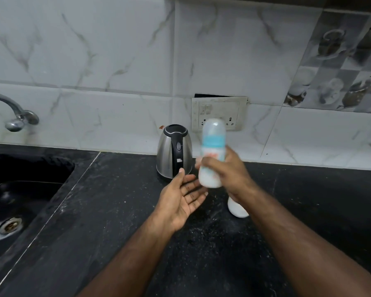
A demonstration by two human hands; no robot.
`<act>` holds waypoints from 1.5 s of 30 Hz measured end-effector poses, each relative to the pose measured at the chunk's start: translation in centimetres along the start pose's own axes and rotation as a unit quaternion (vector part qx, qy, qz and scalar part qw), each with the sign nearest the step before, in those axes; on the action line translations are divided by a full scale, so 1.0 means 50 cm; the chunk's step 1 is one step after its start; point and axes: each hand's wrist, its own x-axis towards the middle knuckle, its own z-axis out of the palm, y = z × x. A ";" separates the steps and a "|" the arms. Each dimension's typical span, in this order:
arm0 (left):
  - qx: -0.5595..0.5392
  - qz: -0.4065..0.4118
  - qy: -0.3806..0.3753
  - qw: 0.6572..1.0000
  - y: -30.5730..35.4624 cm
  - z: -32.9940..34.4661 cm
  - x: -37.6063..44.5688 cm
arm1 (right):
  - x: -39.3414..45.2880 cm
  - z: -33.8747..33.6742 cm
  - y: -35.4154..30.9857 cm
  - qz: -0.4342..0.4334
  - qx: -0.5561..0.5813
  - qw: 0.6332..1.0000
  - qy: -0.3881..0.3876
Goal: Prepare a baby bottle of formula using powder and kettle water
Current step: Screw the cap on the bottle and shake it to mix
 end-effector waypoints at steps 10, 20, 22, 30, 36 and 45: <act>-0.034 -0.003 0.006 0.999 0.001 0.014 0.000 | 0.039 -0.017 -0.035 -0.087 0.109 0.986 0.092; -0.029 -0.008 -0.001 1.000 -0.006 0.013 -0.003 | 0.047 -0.007 -0.064 0.003 0.235 0.969 0.073; -0.027 -0.007 -0.002 1.000 -0.005 0.015 -0.005 | 0.040 -0.002 -0.060 0.078 0.276 0.956 0.065; -0.028 -0.001 0.001 1.000 -0.001 0.016 -0.009 | 0.022 -0.001 -0.062 0.154 0.353 0.922 0.035; -0.028 -0.005 0.000 1.000 -0.002 0.020 -0.012 | 0.019 0.000 -0.063 0.154 0.360 0.920 0.029; -0.040 -0.004 0.001 0.999 0.000 0.019 -0.008 | 0.032 0.005 -0.142 -0.222 0.046 0.963 0.146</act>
